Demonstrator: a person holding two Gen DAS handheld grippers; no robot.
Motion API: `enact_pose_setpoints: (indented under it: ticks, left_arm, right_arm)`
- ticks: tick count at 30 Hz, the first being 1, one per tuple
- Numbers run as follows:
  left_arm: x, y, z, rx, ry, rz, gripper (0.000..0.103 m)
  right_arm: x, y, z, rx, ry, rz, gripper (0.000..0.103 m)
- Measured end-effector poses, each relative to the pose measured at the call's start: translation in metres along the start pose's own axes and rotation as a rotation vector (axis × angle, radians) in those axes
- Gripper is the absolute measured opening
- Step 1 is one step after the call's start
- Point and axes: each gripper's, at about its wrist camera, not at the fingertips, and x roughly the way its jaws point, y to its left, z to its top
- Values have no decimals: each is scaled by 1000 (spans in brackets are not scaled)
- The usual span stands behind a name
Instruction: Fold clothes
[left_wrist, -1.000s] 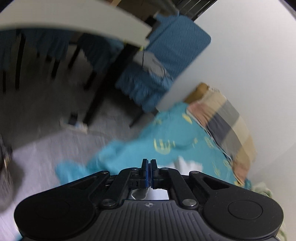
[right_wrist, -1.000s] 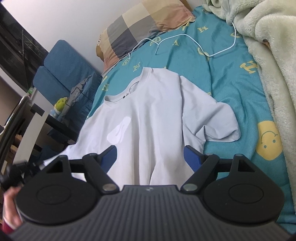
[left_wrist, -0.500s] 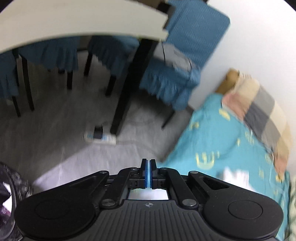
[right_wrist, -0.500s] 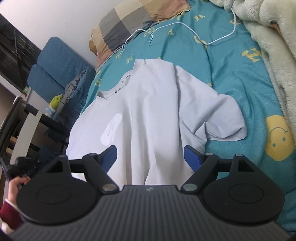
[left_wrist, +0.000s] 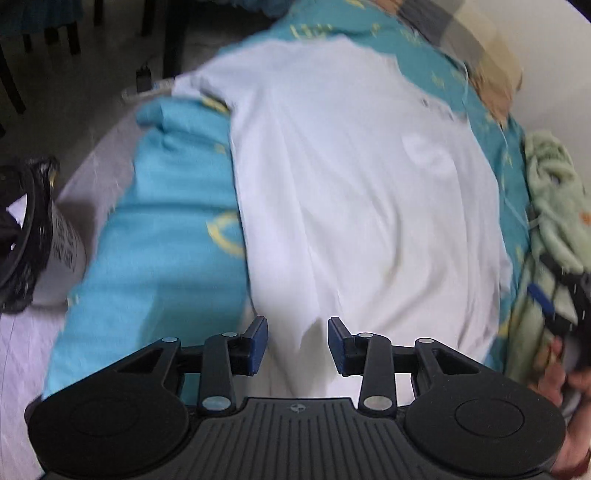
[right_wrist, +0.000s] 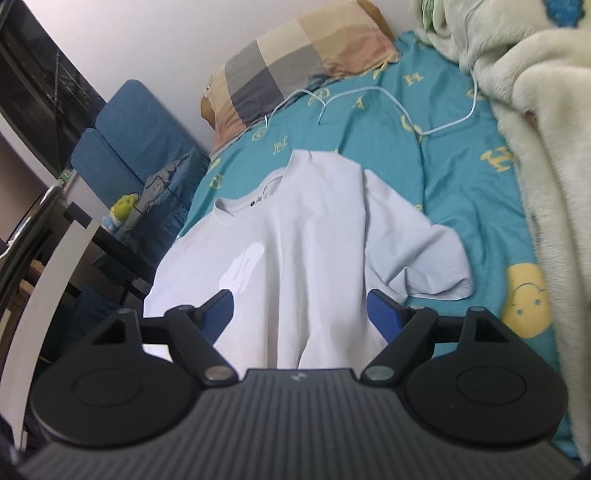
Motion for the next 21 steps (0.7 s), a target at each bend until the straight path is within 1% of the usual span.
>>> enact_pose_setpoints:
  ticks: [2, 5, 7, 8, 9, 10, 11, 14, 18, 21]
  left_arm:
    - [-2, -6, -9, 20, 12, 15, 45]
    - [-5, -16, -22, 51, 30, 38, 45]
    - [-6, -23, -30, 72, 42, 53, 40]
    - [-7, -26, -35, 82, 48, 60, 26]
    - [-8, -29, -39, 92, 54, 68, 6]
    - [-9, -32, -43, 102, 60, 75, 3]
    - [-10, -36, -47, 113, 66, 83, 1]
    - [-13, -45, -60, 143, 84, 105, 1]
    - [-19, -19, -41, 143, 99, 223, 1]
    - [-24, 3, -24, 139, 110, 318, 1]
  right_arm:
    - [-6, 0, -1, -6, -6, -1, 81]
    - [-9, 2, -3, -29, -8, -11, 81]
    - [-9, 2, -5, -41, -6, -17, 81]
    - [-9, 2, -5, -45, -4, -18, 81]
    - [-9, 1, -6, -46, -1, -17, 81]
    - [-9, 1, -7, -45, 1, -16, 81]
    - [-11, 0, -8, -42, 2, -13, 81]
    - [-15, -3, -9, -30, 4, -5, 81]
    - [-21, -6, -5, 1, -12, 7, 81]
    - [-22, -11, 0, 28, -26, -1, 81]
